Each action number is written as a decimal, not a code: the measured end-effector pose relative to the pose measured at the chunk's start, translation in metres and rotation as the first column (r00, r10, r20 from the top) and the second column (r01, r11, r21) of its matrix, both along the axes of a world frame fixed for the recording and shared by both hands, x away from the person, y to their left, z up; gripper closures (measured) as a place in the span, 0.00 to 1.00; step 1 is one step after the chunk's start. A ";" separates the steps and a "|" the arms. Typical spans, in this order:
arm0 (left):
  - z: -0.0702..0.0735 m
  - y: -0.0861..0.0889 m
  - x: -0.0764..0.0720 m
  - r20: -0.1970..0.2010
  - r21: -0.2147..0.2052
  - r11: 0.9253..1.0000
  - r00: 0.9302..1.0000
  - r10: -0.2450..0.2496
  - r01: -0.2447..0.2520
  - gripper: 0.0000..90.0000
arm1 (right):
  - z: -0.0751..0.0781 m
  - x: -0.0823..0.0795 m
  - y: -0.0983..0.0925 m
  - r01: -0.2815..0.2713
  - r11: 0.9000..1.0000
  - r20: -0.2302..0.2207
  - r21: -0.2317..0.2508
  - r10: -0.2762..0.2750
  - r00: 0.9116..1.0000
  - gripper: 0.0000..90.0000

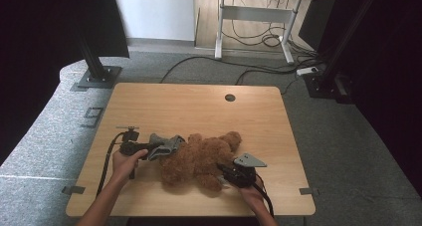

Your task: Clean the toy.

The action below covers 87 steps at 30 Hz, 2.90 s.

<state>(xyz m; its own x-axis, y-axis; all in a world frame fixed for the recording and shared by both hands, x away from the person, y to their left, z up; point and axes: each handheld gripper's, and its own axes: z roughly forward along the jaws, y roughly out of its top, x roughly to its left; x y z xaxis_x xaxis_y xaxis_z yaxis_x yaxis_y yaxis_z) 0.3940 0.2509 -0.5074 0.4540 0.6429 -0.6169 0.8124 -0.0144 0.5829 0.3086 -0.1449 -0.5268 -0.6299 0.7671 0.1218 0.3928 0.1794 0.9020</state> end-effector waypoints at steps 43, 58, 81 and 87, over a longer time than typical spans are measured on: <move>0.066 -0.160 0.026 0.179 0.155 0.961 0.950 -0.257 0.230 0.84 | 0.000 -0.006 0.007 -0.014 1.000 0.014 0.004 0.014 1.000 0.65; 0.056 -0.209 0.037 0.051 0.263 0.905 0.931 -0.360 0.336 0.84 | -0.001 -0.009 0.013 -0.012 0.999 0.033 -0.040 0.014 0.999 0.65; 0.050 -0.055 0.021 0.043 0.151 0.979 0.989 -0.144 0.136 0.84 | -0.004 -0.022 0.014 -0.001 0.997 0.050 -0.079 0.005 0.999 0.62; 0.044 -0.049 0.018 0.036 0.112 0.985 0.990 -0.133 0.128 0.83 | 0.002 -0.020 0.007 -0.009 1.000 0.021 -0.022 0.009 1.000 0.40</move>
